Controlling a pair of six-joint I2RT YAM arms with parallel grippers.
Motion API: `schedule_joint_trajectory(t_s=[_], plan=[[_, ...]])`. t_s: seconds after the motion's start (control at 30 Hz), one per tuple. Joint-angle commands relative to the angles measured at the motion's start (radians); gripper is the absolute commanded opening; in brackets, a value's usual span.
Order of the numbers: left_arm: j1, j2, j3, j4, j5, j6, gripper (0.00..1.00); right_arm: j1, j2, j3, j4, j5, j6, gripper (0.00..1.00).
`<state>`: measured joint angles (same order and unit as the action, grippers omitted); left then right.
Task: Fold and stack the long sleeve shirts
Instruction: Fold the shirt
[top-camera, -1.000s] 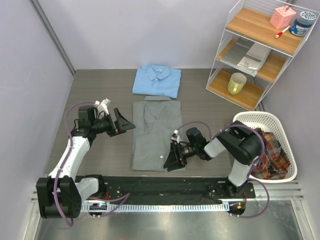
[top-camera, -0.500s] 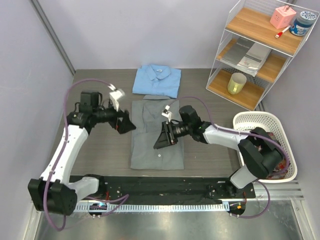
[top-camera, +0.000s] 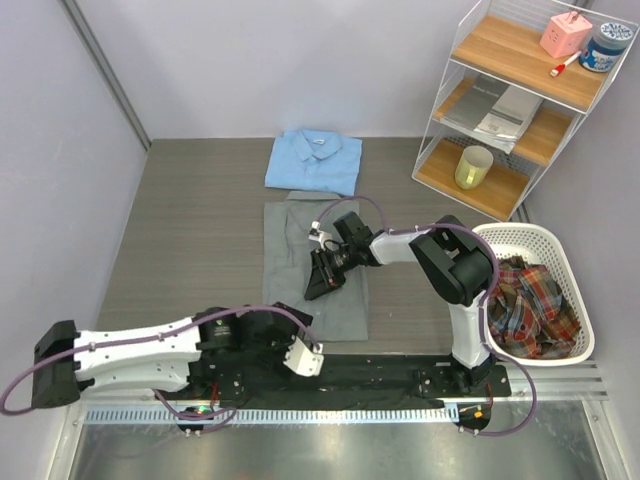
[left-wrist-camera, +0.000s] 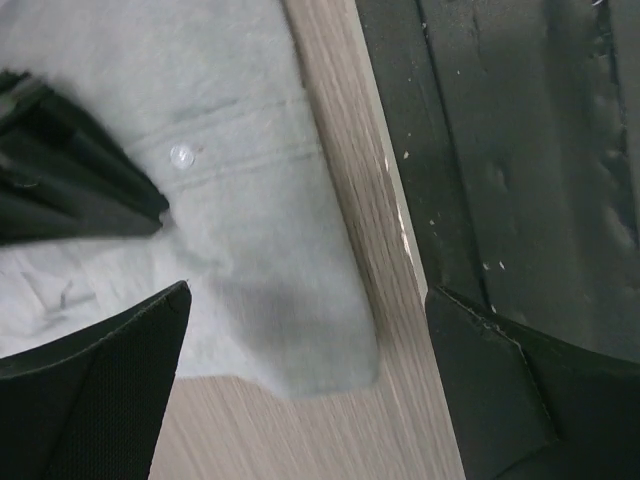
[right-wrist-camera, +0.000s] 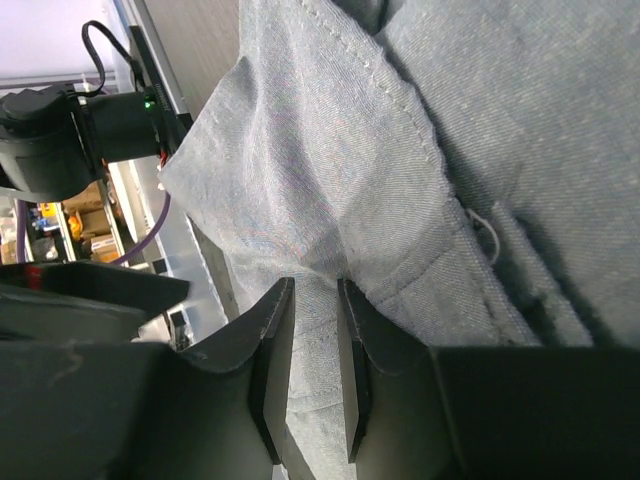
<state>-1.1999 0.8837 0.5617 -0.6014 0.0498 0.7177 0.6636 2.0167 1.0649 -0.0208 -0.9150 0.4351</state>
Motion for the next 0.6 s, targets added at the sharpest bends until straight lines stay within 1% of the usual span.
schedule_joint_trajectory(t_s=[0.0,0.07,0.1,0.17,0.2,0.3,0.57], plan=[[-0.134,0.081,-0.026,0.227,-0.257,-0.026,0.93,0.001,0.053,-0.002,0.015,0.022,-0.044,0.30],[-0.171,0.133,-0.036,0.275,-0.280,-0.031,0.84,-0.002,0.060,-0.008,0.015,0.022,-0.044,0.30],[-0.179,0.147,-0.036,0.287,-0.287,-0.034,0.77,-0.004,0.060,-0.011,0.015,0.018,-0.044,0.30],[-0.193,0.188,-0.031,0.314,-0.292,-0.050,0.72,-0.007,0.066,-0.014,0.047,0.010,-0.045,0.30],[-0.197,0.204,-0.028,0.322,-0.295,-0.055,0.66,-0.009,0.066,-0.016,0.047,0.008,-0.045,0.30],[-0.225,0.247,-0.032,0.354,-0.309,-0.061,0.57,-0.015,0.079,-0.016,0.059,-0.002,-0.041,0.30],[-0.279,0.313,-0.049,0.390,-0.310,-0.096,0.57,-0.032,0.102,-0.014,0.071,-0.010,-0.039,0.31]])
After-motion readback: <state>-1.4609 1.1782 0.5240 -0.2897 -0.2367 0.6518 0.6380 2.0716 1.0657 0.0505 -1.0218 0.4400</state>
